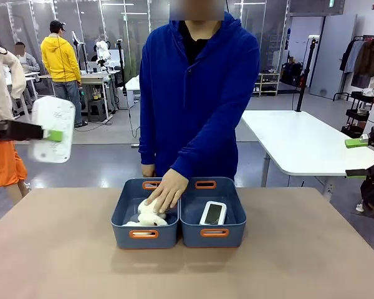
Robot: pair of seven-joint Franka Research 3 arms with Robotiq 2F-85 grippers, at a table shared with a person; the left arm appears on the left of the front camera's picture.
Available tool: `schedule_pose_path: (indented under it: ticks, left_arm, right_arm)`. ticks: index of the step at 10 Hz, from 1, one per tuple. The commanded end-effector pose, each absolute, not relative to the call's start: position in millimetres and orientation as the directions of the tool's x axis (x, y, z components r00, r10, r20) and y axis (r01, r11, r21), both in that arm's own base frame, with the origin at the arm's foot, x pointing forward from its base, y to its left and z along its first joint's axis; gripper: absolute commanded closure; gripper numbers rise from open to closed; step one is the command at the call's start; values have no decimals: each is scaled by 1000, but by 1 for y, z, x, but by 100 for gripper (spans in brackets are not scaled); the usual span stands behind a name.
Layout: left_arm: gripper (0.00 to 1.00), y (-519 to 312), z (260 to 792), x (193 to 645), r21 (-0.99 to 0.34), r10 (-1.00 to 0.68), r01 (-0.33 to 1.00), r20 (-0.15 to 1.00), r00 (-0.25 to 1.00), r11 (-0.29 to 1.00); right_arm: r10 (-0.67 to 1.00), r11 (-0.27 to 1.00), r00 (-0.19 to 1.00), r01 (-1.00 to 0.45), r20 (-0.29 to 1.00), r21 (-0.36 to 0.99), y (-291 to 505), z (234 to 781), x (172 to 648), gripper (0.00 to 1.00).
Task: Sort the digital clocks into the basket.
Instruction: Pick up the Digital clock from the table and place it into the empty Plastic storage basket.
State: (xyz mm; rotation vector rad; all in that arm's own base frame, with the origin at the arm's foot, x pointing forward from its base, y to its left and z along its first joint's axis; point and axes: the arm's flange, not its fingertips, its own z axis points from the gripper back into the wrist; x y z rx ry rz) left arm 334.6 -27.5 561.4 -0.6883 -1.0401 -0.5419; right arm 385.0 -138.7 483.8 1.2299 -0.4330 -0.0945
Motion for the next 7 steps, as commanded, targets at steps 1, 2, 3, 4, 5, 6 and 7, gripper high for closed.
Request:
schedule_pose_path:
  ticks: [1,2,3,4,5,6,7]
  left_arm:
    - [76,-30,554,332,-250,-59,734,929,366,632]
    - [76,-33,560,331,-258,-76,726,917,392,637]
    - [76,-38,559,338,-254,-89,737,916,392,626]
    - [76,-50,561,345,-255,-122,740,902,414,623]
    - [76,-62,560,356,-246,-160,749,892,423,615]
    - [76,-81,561,364,-231,-197,753,880,431,616]
    - [76,-111,564,377,-239,-220,766,869,443,597]
  right_arm:
    - [-297,334,913,-176,280,926,-138,485,386,0]
    - [-297,334,913,-176,280,926,-138,485,386,0]
    - [-297,334,913,-176,280,926,-138,485,386,0]
    - [-297,334,913,-176,280,926,-138,485,386,0]
    - [-297,334,913,-176,280,926,-138,485,386,0]
    - [-297,334,913,-176,280,926,-138,485,386,0]
    - [-297,334,913,-176,280,926,-138,485,386,0]
